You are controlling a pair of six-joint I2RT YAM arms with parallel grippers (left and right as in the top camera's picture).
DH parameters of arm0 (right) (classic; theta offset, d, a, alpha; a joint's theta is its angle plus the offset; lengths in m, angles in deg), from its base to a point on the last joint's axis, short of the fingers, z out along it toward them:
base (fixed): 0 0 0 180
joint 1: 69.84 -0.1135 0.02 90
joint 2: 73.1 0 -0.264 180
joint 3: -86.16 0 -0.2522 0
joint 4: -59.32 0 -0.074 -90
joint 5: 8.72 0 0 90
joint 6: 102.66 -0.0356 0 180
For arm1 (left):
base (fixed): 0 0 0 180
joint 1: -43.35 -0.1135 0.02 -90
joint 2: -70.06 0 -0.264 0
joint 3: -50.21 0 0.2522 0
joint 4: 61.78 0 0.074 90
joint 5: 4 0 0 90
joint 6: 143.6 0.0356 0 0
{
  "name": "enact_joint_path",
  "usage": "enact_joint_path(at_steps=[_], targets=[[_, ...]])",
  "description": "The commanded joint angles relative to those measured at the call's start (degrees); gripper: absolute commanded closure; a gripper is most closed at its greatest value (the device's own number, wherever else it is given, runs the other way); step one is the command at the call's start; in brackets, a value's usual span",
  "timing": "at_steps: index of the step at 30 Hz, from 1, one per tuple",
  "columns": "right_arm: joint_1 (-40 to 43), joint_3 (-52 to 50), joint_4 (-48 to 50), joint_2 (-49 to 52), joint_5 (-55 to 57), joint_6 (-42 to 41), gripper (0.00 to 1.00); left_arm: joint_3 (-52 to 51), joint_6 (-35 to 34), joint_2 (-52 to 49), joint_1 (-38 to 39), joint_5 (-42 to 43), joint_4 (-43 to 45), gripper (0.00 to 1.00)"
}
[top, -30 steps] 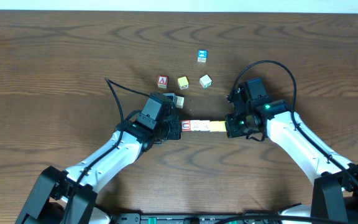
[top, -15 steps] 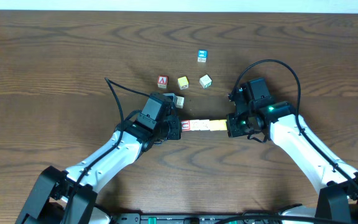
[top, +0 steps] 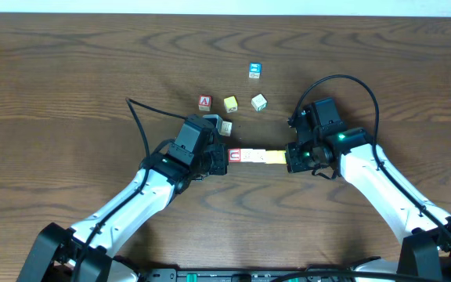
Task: Lift 5 blocks
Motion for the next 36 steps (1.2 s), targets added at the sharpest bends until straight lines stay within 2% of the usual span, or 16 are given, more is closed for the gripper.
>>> enact_joint_path(at_steps=[1, 36], targets=[[-2.54, 0.94, 0.9, -0.92, -10.69, -0.02, 0.99, 1.62, 0.96, 0.83, 1.42, 7.19, 0.83, 0.93], [-2.54, 1.81, 0.59, -2.21, -11.1, -0.42, 0.99, 1.66, 0.96, 0.83, 1.42, 7.17, 0.68, 0.93]])
